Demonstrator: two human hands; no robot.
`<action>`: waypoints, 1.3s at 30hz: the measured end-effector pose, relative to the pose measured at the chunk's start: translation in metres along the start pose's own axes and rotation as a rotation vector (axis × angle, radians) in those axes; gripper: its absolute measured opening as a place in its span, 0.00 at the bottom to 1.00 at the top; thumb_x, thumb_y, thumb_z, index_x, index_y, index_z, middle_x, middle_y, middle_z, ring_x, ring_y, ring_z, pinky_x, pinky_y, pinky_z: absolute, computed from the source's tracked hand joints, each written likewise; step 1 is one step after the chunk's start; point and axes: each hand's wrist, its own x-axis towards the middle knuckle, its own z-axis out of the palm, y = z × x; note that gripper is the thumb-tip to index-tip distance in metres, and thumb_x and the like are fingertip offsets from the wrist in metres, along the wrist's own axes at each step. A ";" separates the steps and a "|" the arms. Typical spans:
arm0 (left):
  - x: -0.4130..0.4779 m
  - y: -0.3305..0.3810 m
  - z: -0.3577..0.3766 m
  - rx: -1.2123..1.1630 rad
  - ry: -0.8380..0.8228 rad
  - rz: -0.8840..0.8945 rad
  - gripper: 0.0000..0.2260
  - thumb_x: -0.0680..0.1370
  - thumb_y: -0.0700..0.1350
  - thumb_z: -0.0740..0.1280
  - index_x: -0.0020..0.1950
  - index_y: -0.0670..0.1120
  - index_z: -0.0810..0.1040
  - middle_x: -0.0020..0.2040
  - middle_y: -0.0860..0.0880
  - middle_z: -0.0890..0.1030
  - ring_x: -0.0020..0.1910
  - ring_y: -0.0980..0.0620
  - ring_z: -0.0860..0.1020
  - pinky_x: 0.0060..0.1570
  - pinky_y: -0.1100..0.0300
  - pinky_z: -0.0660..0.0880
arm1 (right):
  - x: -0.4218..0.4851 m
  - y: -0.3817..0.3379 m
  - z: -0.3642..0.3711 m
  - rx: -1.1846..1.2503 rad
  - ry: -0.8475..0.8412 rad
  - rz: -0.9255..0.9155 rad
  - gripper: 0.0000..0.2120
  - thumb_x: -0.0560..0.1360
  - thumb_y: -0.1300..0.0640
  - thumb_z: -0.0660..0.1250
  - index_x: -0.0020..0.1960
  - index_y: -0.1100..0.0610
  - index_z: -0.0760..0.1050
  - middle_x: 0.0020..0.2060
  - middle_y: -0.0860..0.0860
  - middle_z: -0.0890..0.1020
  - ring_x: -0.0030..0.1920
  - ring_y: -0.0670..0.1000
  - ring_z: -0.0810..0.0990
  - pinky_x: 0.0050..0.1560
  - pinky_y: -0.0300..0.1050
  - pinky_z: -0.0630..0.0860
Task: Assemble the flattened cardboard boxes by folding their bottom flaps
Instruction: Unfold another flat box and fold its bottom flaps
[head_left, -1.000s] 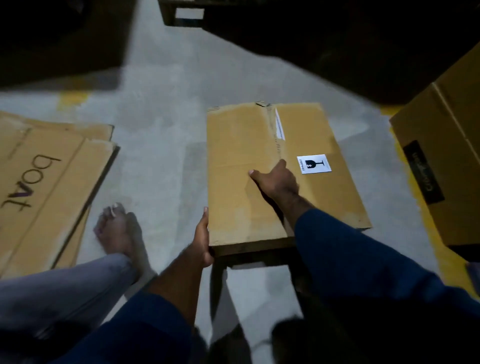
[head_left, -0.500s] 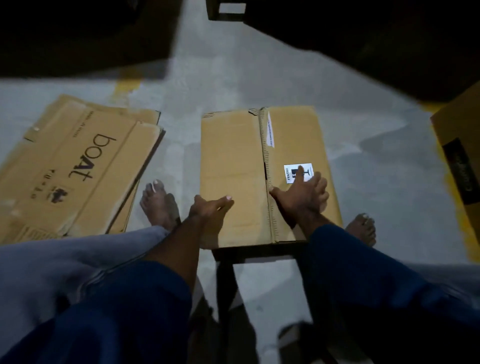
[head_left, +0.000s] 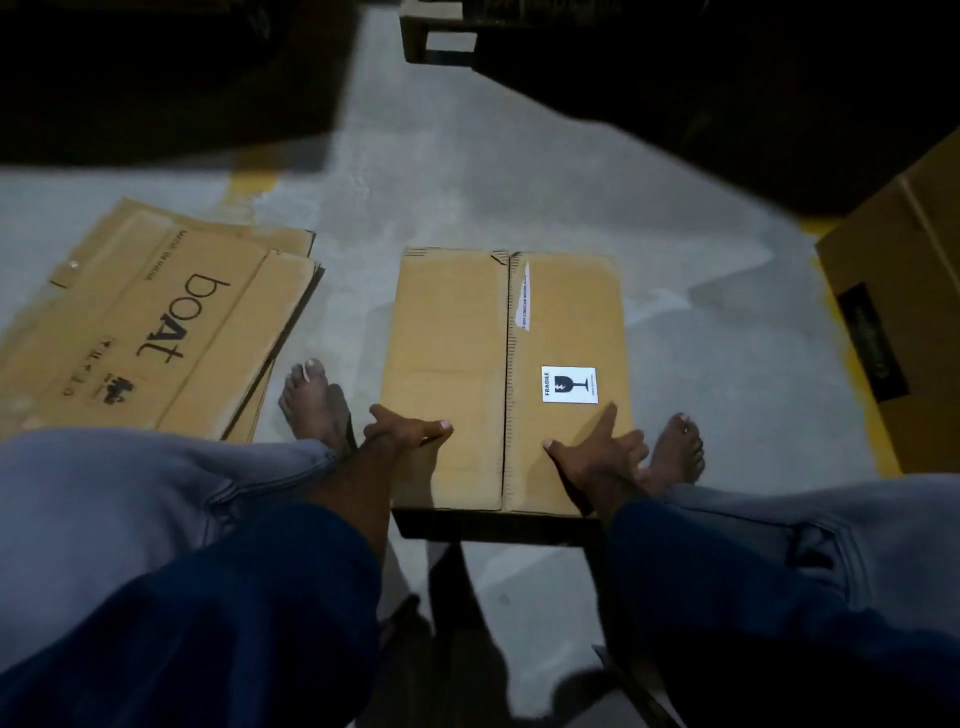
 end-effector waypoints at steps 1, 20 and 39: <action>-0.007 0.000 0.001 0.014 -0.013 -0.007 0.68 0.61 0.64 0.82 0.82 0.43 0.40 0.81 0.37 0.55 0.75 0.35 0.64 0.68 0.43 0.70 | -0.010 -0.001 0.000 -0.024 0.034 -0.043 0.55 0.67 0.31 0.73 0.81 0.45 0.43 0.78 0.63 0.54 0.78 0.66 0.53 0.75 0.68 0.56; -0.124 -0.002 0.009 0.286 -0.032 0.511 0.20 0.79 0.44 0.72 0.69 0.44 0.73 0.56 0.41 0.84 0.52 0.45 0.81 0.48 0.62 0.71 | -0.061 -0.040 -0.027 0.879 -0.746 -0.037 0.35 0.80 0.31 0.56 0.76 0.56 0.68 0.69 0.61 0.72 0.65 0.59 0.75 0.66 0.56 0.71; -0.149 0.017 -0.069 0.517 0.775 0.773 0.08 0.81 0.51 0.62 0.54 0.51 0.79 0.53 0.49 0.81 0.56 0.45 0.75 0.53 0.51 0.65 | -0.121 -0.165 0.013 0.871 -1.089 -0.249 0.36 0.79 0.26 0.49 0.61 0.51 0.82 0.57 0.56 0.85 0.59 0.58 0.82 0.53 0.52 0.80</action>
